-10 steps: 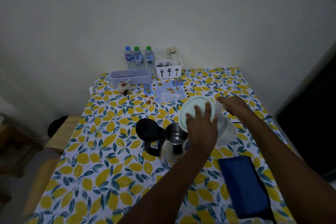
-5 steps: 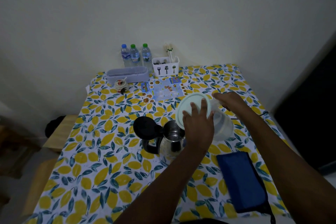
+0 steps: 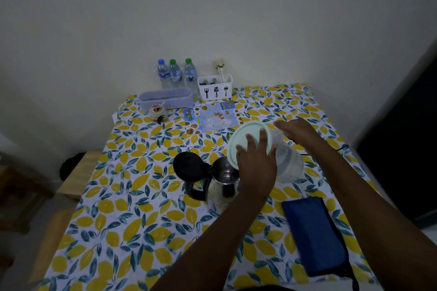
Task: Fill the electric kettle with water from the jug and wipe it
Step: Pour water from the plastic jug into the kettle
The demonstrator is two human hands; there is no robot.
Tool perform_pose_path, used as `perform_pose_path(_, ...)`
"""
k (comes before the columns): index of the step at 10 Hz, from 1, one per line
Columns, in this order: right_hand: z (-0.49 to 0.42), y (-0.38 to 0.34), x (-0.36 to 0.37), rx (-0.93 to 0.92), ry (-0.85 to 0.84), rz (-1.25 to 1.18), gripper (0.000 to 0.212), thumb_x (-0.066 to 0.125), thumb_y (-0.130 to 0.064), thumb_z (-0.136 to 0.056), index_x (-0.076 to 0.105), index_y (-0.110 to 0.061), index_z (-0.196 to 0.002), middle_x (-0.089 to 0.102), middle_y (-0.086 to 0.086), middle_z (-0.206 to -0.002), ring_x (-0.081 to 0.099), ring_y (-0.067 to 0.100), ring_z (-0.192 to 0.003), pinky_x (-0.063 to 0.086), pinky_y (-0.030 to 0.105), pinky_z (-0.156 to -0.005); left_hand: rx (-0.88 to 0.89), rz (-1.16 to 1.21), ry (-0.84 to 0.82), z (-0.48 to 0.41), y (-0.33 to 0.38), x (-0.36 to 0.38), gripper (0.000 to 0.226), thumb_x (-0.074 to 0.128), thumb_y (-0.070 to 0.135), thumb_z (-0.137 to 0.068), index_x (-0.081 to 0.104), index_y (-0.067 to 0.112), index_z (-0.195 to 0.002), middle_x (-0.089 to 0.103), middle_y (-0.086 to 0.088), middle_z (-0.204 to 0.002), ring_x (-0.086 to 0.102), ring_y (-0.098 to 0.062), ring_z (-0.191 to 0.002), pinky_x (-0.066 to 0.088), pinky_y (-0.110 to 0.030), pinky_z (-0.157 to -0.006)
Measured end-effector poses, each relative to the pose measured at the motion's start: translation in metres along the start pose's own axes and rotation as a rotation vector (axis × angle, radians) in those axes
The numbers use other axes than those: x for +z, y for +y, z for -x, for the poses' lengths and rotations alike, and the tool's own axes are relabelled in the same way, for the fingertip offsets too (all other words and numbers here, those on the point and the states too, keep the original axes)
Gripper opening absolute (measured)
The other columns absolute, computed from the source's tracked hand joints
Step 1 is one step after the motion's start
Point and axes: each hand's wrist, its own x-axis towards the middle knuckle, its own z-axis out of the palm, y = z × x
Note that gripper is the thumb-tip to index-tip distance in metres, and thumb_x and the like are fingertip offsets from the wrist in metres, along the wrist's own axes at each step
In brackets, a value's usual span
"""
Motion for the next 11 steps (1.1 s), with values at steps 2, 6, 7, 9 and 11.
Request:
perform_pose_path(2, 0.0000, 0.0014, 0.0011, -0.014, 0.005, 0.002, 0.047, 0.065, -0.053, -0.073, 0.050, -0.015, -0.049, 0.040, -0.008, -0.029, 0.038, 0.007, -0.027, 0.034, 0.027, -0.049, 0.002, 0.016, 0.000, 0.0011, -0.0013, -0.0012, 0.057, 0.027, 0.048, -0.102, 0.013, 0.025, -0.153, 0.021, -0.017, -0.160, 0.027, -0.052, -0.137, 0.026, -0.051, -0.114)
perform_pose_path(6, 0.0033, -0.0032, 0.0027, -0.067, -0.002, 0.017, 0.051, 0.067, -0.048, -0.077, 0.047, -0.017, -0.042, 0.041, -0.009, -0.026, 0.043, 0.016, -0.039, 0.035, 0.030, -0.053, -0.007, 0.090, 0.015, 0.0040, -0.0045, -0.0022, 0.057, 0.028, 0.048, -0.102, 0.014, 0.025, -0.153, 0.021, -0.017, -0.160, 0.026, -0.052, -0.138, 0.025, -0.052, -0.115)
perform_pose_path(7, 0.0030, -0.0045, 0.0029, -0.066, -0.002, 0.034, 0.050, 0.066, -0.048, -0.077, 0.048, -0.016, -0.043, 0.043, -0.007, -0.030, 0.044, 0.017, -0.041, 0.035, 0.031, -0.054, -0.006, 0.108, 0.023, 0.0046, -0.0052, -0.0022, 0.057, 0.029, 0.047, -0.102, 0.015, 0.025, -0.153, 0.022, -0.017, -0.160, 0.026, -0.052, -0.139, 0.025, -0.052, -0.115)
perform_pose_path(9, 0.0021, -0.0057, 0.0040, -0.070, -0.003, 0.049, 0.046, 0.066, -0.048, -0.077, 0.054, -0.013, -0.049, 0.051, 0.004, -0.047, 0.049, 0.020, -0.047, 0.037, 0.031, -0.056, -0.005, 0.118, 0.040, 0.0050, -0.0065, -0.0013, 0.056, 0.030, 0.046, -0.102, 0.016, 0.024, -0.152, 0.023, -0.018, -0.159, 0.027, -0.052, -0.138, 0.026, -0.052, -0.114)
perform_pose_path(11, 0.0030, -0.0059, 0.0046, -0.061, 0.002, 0.045, 0.047, 0.067, -0.048, -0.077, 0.058, -0.011, -0.050, 0.056, 0.004, -0.050, 0.055, 0.022, -0.053, 0.040, 0.033, -0.059, -0.002, 0.115, 0.038, 0.0045, -0.0090, 0.0007, 0.057, 0.029, 0.048, -0.102, 0.015, 0.025, -0.152, 0.023, -0.017, -0.159, 0.028, -0.052, -0.138, 0.027, -0.051, -0.114)
